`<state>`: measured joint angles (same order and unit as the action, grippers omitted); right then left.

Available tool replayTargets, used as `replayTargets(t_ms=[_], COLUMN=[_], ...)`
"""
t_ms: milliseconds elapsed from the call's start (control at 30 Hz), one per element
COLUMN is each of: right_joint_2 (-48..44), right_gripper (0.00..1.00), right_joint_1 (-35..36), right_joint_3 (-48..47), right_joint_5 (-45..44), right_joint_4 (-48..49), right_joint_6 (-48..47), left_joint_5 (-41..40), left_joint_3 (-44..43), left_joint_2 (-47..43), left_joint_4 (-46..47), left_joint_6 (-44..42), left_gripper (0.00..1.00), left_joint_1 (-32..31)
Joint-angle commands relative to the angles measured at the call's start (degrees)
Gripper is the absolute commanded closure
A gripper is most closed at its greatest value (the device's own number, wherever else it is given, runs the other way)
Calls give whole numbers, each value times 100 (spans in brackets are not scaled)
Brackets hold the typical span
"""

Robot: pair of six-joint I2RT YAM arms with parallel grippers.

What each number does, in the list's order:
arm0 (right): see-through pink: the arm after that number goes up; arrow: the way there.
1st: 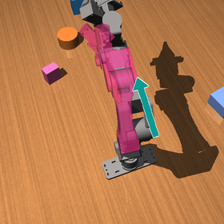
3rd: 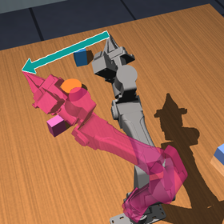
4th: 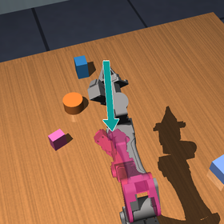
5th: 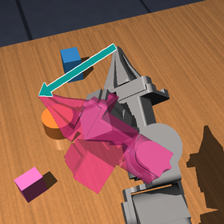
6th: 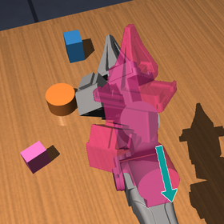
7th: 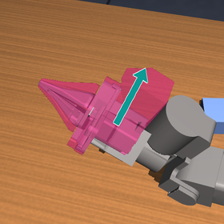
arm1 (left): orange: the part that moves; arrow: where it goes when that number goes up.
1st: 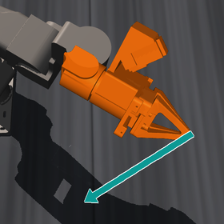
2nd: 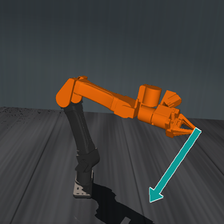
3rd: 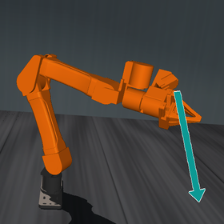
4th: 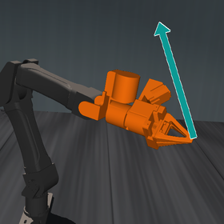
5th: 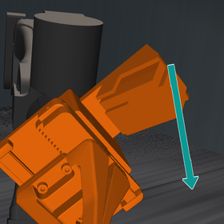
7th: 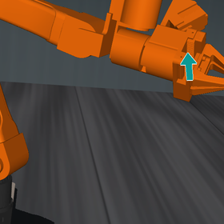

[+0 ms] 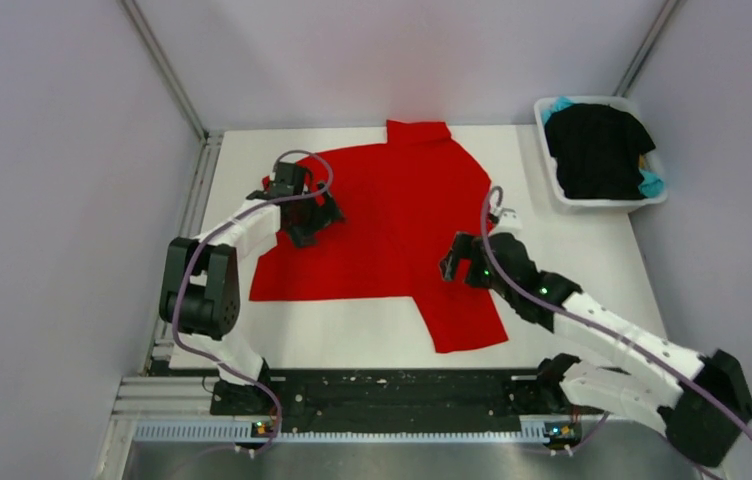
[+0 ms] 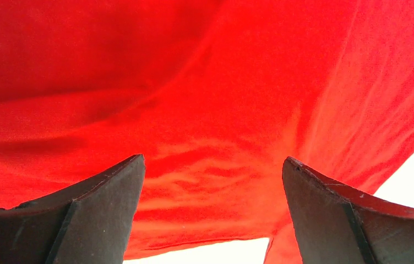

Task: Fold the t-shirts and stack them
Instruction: Flatten out the tshirt

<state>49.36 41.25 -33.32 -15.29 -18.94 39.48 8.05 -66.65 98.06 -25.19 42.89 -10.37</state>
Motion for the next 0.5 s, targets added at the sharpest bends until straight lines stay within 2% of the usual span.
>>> replayTargets(t_ms=[0, 100, 233, 333, 467], right_joint_2=[1506, 2424, 3015, 2920, 2270], right_gripper=[1, 2, 7, 12, 13], right_joint_1=[-191, -201, -206, -201, -199], right_joint_3=[-626, -1078, -1012, -461, 371], right_joint_5=[-203, 94, 593, 1105, 1678], right_joint_4=[909, 922, 998, 951, 509], right_joint_6=[-249, -237, -7, 153, 397], left_joint_5=[202, 299, 465, 421, 47], left_joint_3=[291, 480, 684, 1028, 1683], left_joint_2=[-191, -109, 36, -94, -532], left_joint_4=[519, 696, 727, 752, 788], left_joint_6=[-125, -97, -28, 94, 405], left_gripper=[1, 1, 1, 1, 1], left_joint_1=[-219, -324, -526, -738, -1091])
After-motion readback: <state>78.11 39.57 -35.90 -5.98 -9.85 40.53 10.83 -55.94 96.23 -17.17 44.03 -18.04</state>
